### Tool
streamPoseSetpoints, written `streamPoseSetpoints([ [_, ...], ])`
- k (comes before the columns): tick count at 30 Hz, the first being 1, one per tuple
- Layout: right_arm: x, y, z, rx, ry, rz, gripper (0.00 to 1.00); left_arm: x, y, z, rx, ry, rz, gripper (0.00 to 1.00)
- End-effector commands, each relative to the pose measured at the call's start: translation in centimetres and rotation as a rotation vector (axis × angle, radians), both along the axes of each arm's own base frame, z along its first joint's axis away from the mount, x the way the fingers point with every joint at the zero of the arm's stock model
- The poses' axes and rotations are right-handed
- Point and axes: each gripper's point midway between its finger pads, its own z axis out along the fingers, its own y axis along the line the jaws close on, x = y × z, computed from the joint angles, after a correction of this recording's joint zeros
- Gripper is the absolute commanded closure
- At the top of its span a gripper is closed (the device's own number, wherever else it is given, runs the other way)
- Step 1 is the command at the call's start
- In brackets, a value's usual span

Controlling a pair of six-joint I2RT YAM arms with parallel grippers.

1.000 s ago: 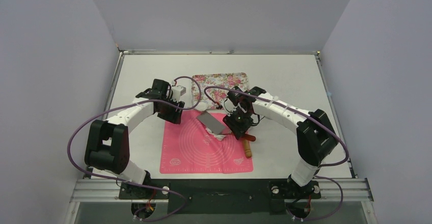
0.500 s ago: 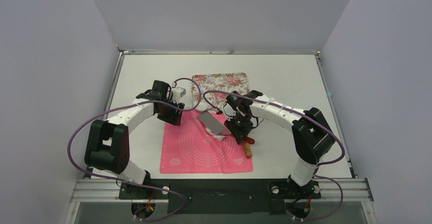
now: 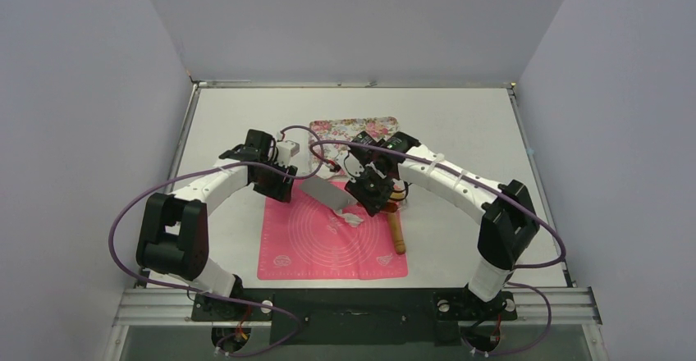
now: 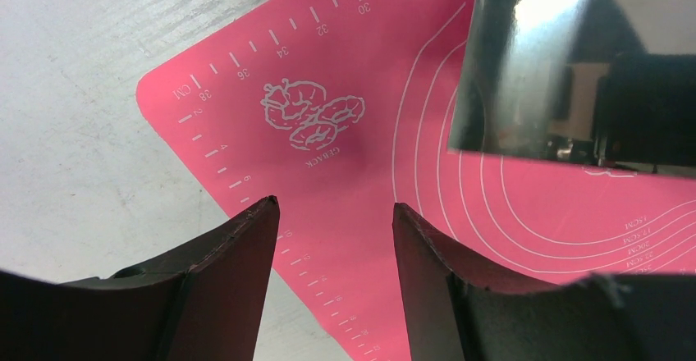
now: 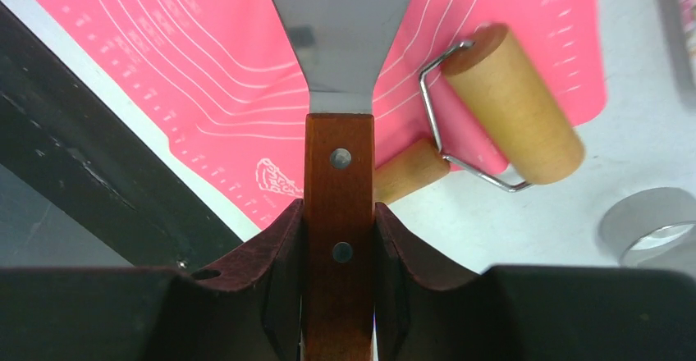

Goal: Roll out the dumpling wrappers from the dough
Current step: Place the dumpling wrapper on the plate, then place the spatula at the center of the board.

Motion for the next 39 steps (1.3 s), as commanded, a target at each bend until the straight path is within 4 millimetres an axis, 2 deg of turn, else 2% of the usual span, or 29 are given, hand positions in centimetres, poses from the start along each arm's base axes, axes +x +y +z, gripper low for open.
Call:
streamPoseSetpoints([
  [1, 2.2, 0.8, 3.5, 0.059, -0.110, -0.013, 1.00, 1.0, 0.2, 1.2, -0.006, -0.062, 0.007, 0.49],
  [6, 3.2, 0.8, 3.7, 0.067, -0.130, -0.020, 1.00, 1.0, 0.6, 1.3, -0.004, -0.064, 0.015, 0.49],
  [10, 2.2, 1.6, 3.8, 0.102, -0.103, 0.050, 1.00, 1.2, 0.8, 1.3, -0.001, -0.066, 0.023, 0.49],
  [15, 1.9, 1.5, 1.2, 0.059, -0.068, 0.071, 1.00, 1.2, 0.7, 1.3, -0.007, -0.066, 0.022, 0.49],
  [20, 1.8, 2.2, 1.7, 0.088, -0.079, 0.099, 1.00, 1.1, 0.7, 1.2, -0.006, -0.062, 0.020, 0.48],
  [23, 1.8, 1.9, 0.8, 0.073, -0.059, 0.082, 1.00, 1.2, 0.7, 1.3, -0.002, -0.064, 0.022, 0.48],
  [26, 2.7, 1.4, 0.3, 0.080, -0.059, 0.042, 1.00, 1.1, 0.7, 1.2, -0.003, -0.062, 0.021, 0.48],
  [30, 4.0, 1.6, 1.2, 0.087, -0.099, 0.036, 1.00, 1.1, 0.8, 1.1, -0.002, -0.061, 0.022, 0.48],
  [39, 5.2, 2.7, 3.8, 0.142, -0.154, 0.037, 1.00, 1.1, 0.9, 1.1, 0.001, -0.061, 0.025, 0.48],
])
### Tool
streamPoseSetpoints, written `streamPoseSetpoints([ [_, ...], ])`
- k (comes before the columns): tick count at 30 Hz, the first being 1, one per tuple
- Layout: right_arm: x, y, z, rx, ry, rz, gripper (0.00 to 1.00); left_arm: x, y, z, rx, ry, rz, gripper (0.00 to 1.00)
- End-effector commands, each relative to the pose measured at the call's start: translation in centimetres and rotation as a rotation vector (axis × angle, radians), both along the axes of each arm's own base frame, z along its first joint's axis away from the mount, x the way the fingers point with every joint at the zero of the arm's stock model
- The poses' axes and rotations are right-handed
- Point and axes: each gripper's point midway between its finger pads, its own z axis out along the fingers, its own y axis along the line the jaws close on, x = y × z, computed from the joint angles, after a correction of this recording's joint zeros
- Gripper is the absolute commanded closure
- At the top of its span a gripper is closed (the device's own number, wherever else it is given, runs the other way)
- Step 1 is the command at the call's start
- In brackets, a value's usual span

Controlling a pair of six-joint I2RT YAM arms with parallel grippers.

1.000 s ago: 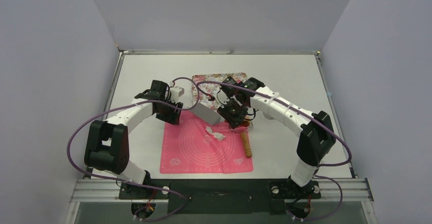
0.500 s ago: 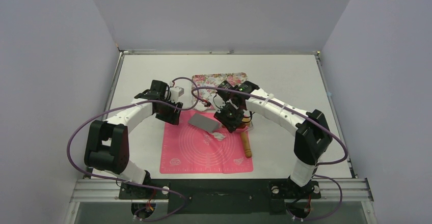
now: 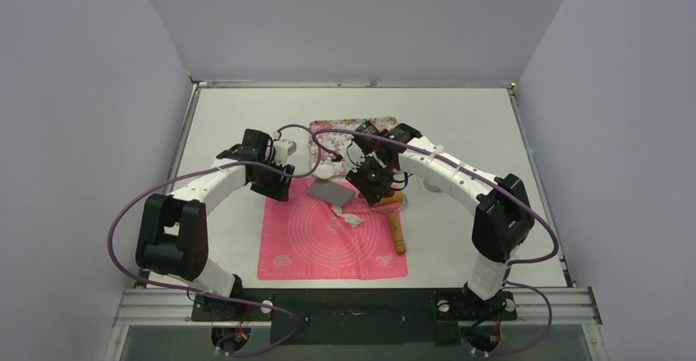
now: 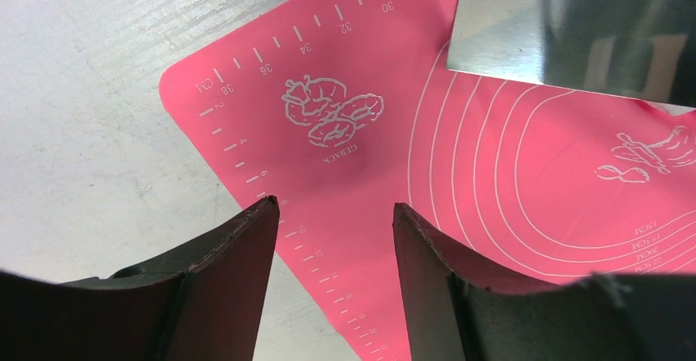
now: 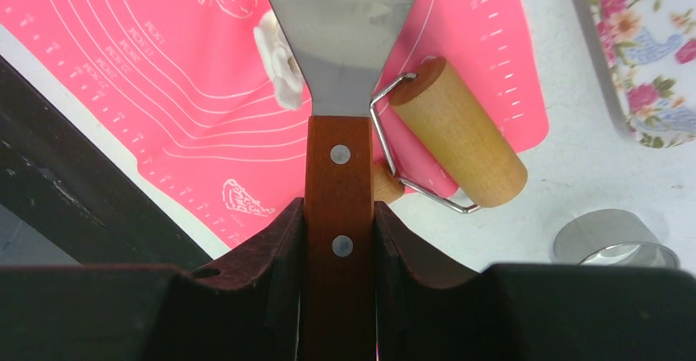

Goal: Roll out the dumpling wrappers from the dough
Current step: Place the spatula at the center of the board.

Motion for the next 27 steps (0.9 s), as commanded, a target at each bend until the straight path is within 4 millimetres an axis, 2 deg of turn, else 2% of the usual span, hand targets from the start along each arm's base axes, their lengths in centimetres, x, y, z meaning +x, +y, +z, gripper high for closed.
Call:
streamPoseSetpoints([
  [1, 2.2, 1.8, 3.5, 0.099, -0.109, 0.002, 1.00, 0.8, 0.1, 1.0, -0.008, -0.054, 0.000, 0.48],
  [8, 3.6, 1.6, 5.6, 0.143, -0.153, -0.034, 1.00, 0.8, 0.1, 1.0, -0.010, -0.055, -0.001, 0.48],
  [12, 4.6, 1.3, 5.4, 0.135, -0.171, -0.066, 1.00, 0.8, 0.1, 0.9, -0.011, -0.055, 0.002, 0.48],
  [16, 7.3, 0.5, 4.6, 0.118, -0.205, -0.124, 1.00, 0.8, 0.1, 1.0, -0.012, -0.055, 0.002, 0.48],
  [21, 11.5, -0.6, 5.1, 0.148, -0.257, -0.226, 1.00, 0.9, 0.1, 1.1, -0.012, -0.059, 0.002, 0.48],
  [25, 12.3, -1.5, 5.7, 0.154, -0.273, -0.255, 1.00, 0.9, 0.4, 1.3, -0.009, -0.064, 0.009, 0.48],
  [27, 12.2, -2.1, 6.7, 0.164, -0.299, -0.270, 1.00, 1.0, 0.6, 1.3, -0.007, -0.063, 0.016, 0.48],
])
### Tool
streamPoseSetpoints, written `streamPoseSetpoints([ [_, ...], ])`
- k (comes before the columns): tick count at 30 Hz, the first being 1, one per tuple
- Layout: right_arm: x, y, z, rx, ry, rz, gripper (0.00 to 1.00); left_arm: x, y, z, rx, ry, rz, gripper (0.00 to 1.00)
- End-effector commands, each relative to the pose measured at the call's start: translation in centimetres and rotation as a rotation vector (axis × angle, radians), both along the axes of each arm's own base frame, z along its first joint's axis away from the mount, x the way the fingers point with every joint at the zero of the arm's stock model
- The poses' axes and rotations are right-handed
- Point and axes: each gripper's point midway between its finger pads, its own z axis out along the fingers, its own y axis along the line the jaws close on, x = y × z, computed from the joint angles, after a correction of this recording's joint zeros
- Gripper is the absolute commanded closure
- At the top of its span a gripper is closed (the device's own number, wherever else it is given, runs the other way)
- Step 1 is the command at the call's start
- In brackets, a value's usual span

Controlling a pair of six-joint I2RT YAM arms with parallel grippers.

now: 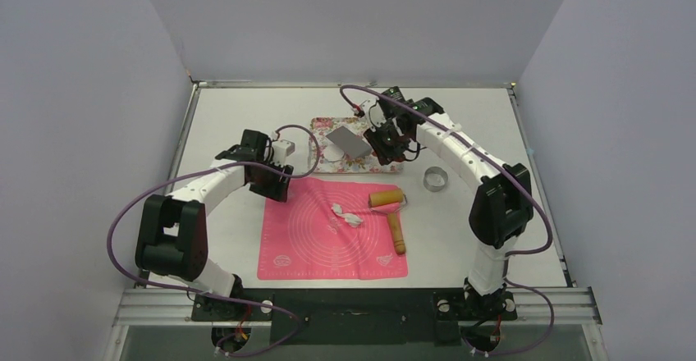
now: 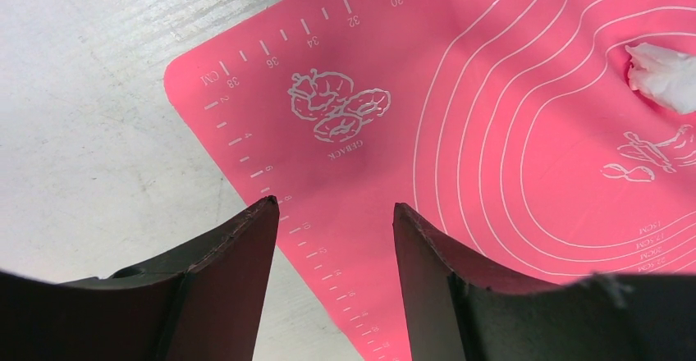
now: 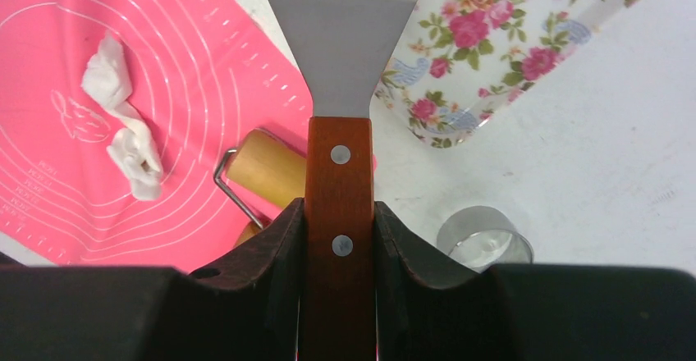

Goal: Roll out the dumpling wrappers from the dough
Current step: Place the spatula at the center of the board, then reset both arms

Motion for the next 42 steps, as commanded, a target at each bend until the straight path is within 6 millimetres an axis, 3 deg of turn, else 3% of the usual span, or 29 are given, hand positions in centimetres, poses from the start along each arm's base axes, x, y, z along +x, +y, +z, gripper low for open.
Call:
streamPoseSetpoints([
  [1, 1.9, -0.2, 4.4, 0.064, -0.148, -0.049, 1.00, 1.2, 0.3, 1.5, -0.008, -0.070, 0.007, 0.48],
  [4, 2.1, -2.1, 5.3, 0.059, -0.207, -0.134, 1.00, 1.3, 0.3, 1.6, -0.009, -0.073, 0.008, 0.48],
  [9, 3.7, -7.5, 4.3, 0.068, -0.291, -0.388, 1.00, 1.9, 0.8, 2.1, 0.006, -0.094, 0.021, 0.48],
  [12, 3.8, -10.6, 4.9, 0.081, -0.358, -0.524, 1.00, 1.8, 1.0, 2.4, 0.001, -0.094, 0.033, 0.48],
  [16, 4.1, -15.0, 3.4, 0.062, -0.387, -0.690, 1.00, 2.1, 2.0, 3.0, -0.002, -0.105, 0.071, 0.48],
  [20, 5.5, -18.9, 0.2, 0.103, -0.362, -0.865, 1.00, 2.5, 3.0, 4.4, -0.033, -0.125, 0.125, 0.48],
  [22, 6.0, -19.9, -1.3, 0.075, -0.359, -0.898, 1.00, 2.7, 3.3, 4.9, -0.064, -0.132, 0.168, 0.48],
  [28, 6.9, -20.1, -4.6, 0.037, -0.317, -0.906, 1.00, 3.1, 4.4, 5.4, -0.090, -0.156, 0.260, 0.48],
  [35, 6.5, -20.4, -8.1, 0.009, -0.235, -0.909, 1.00, 2.4, 5.3, 5.5, -0.074, -0.167, 0.281, 0.48],
  [42, 6.1, -20.2, -8.8, 0.006, -0.206, -0.885, 1.00, 2.2, 5.8, 5.6, -0.078, -0.180, 0.300, 0.48],
])
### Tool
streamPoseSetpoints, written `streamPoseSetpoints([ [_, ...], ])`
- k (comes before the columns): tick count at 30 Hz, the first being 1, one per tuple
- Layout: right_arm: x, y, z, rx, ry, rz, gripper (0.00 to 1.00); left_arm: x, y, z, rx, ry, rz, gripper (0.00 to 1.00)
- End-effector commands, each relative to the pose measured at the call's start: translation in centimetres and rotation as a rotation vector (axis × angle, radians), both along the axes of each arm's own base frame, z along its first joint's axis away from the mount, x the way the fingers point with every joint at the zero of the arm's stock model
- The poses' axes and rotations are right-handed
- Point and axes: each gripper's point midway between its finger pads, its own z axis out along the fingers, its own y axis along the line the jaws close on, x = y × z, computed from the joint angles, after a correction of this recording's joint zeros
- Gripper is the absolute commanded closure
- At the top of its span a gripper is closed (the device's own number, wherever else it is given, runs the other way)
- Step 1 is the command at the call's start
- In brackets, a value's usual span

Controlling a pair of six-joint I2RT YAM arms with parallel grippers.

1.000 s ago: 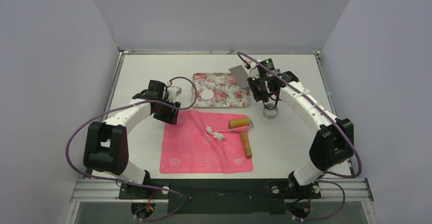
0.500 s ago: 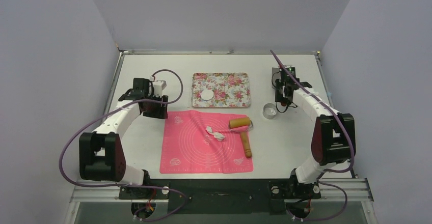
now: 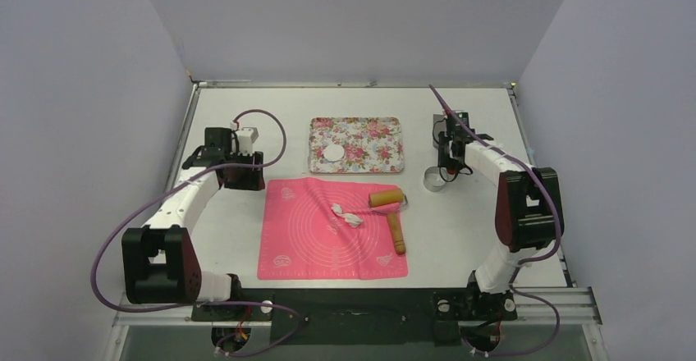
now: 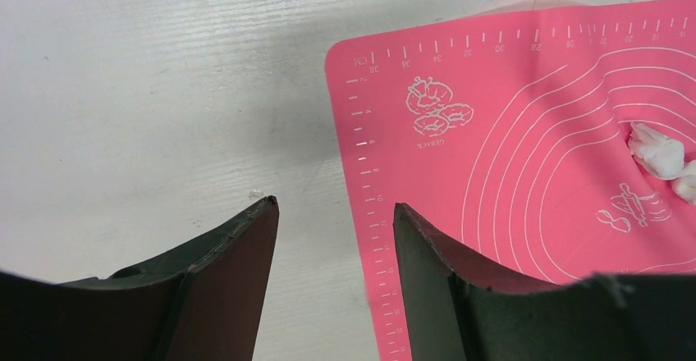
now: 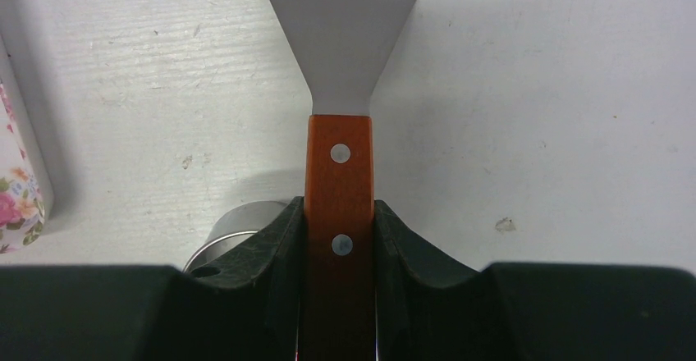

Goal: Roll out the dumpling wrappers from the dough
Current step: Reset both arms

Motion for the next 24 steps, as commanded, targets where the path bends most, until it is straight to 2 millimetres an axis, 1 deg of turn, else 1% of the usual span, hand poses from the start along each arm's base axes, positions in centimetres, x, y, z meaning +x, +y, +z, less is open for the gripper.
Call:
streamPoseSetpoints([
  [1, 1.3, 0.0, 0.8, 0.016, -0.058, -0.002, 1.00, 0.7, 0.1, 1.3, -0.017, -0.063, 0.013, 0.48],
  [3, 1.4, 0.1, 0.5, 0.020, -0.053, -0.001, 1.00, 0.6, 0.1, 1.3, -0.019, -0.064, 0.013, 0.48],
  [4, 1.4, 0.1, 0.1, 0.020, -0.043, 0.000, 0.99, 0.6, 0.1, 1.2, -0.018, -0.064, 0.012, 0.48],
  [5, 1.4, 0.1, 0.0, 0.021, -0.036, 0.001, 0.95, 0.5, 0.1, 1.1, -0.016, -0.062, 0.012, 0.48],
  [6, 1.3, 0.2, -0.3, 0.023, -0.025, 0.001, 0.82, 0.5, 0.2, 1.1, -0.013, -0.063, 0.012, 0.48],
  [7, 1.3, 0.2, -0.4, 0.024, -0.020, 0.002, 0.74, 0.5, 0.2, 1.2, -0.012, -0.064, 0.013, 0.48],
  [8, 1.3, 0.2, -0.3, 0.025, -0.023, 0.001, 0.63, 0.5, 0.2, 1.3, -0.010, -0.067, 0.015, 0.48],
  [9, 1.2, 0.3, -0.3, 0.028, -0.029, 0.000, 0.58, 0.7, 0.3, 1.5, -0.007, -0.074, 0.019, 0.48],
  [10, 1.3, 0.3, 0.2, 0.031, -0.045, 0.000, 0.51, 0.9, 0.5, 1.7, 0.001, -0.082, 0.033, 0.48],
  [11, 1.3, 0.3, 0.4, 0.033, -0.058, 0.000, 0.44, 1.4, 0.7, 2.4, 0.006, -0.103, 0.042, 0.48],
  [12, 1.4, 0.3, 1.4, 0.036, -0.087, 0.001, 0.37, 1.8, 1.4, 3.1, 0.017, -0.124, 0.070, 0.48],
  [13, 1.6, 0.3, 1.9, 0.037, -0.111, -0.001, 0.27, 2.5, 1.8, 4.1, 0.022, -0.156, 0.082, 0.48],
  [14, 1.8, 0.3, 3.4, 0.042, -0.156, -0.002, 0.18, 2.9, 2.3, 5.3, 0.031, -0.201, 0.089, 0.48],
  [15, 1.9, 0.2, 4.2, 0.044, -0.190, -0.003, 0.16, 3.7, 2.4, 6.8, 0.028, -0.255, 0.087, 0.48],
  [16, 2.0, 0.3, 6.3, 0.055, -0.252, -0.003, 0.14, 4.0, 2.8, 8.7, 0.029, -0.323, 0.088, 0.48],
  [17, 2.1, 0.4, 7.3, 0.063, -0.293, -0.004, 0.14, 4.7, 2.8, 10.4, 0.015, -0.395, 0.078, 0.48],
  [18, 2.1, 0.5, 10.1, 0.081, -0.372, -0.003, 0.13, 4.4, 3.3, 12.4, 0.019, -0.478, 0.083, 0.48],
  [19, 2.0, 0.6, 11.3, 0.094, -0.424, 0.000, 0.13, 5.3, 3.3, 14.6, 0.011, -0.593, 0.069, 0.48],
  [20, 1.6, 0.9, 14.2, 0.117, -0.511, 0.019, 0.13, 4.4, 3.3, 15.9, 0.017, -0.679, 0.066, 0.48],
  [21, 1.2, 1.1, 15.0, 0.129, -0.568, 0.027, 0.13, 5.2, 3.3, 19.0, 0.021, -0.845, 0.058, 0.48],
  [22, 0.3, 1.0, 17.8, 0.146, -0.661, 0.032, 0.13, 3.7, 3.1, 18.6, 0.002, -0.885, 0.072, 0.48],
  [23, -0.1, 1.1, 18.4, 0.178, -0.722, 0.010, 0.12, 3.7, 3.1, 20.1, -0.013, -0.977, 0.091, 0.48],
  [24, -1.5, 0.6, 19.2, 0.189, -0.781, -0.020, 0.11, 2.5, 2.9, 18.9, -0.083, -0.988, 0.147, 0.48],
])
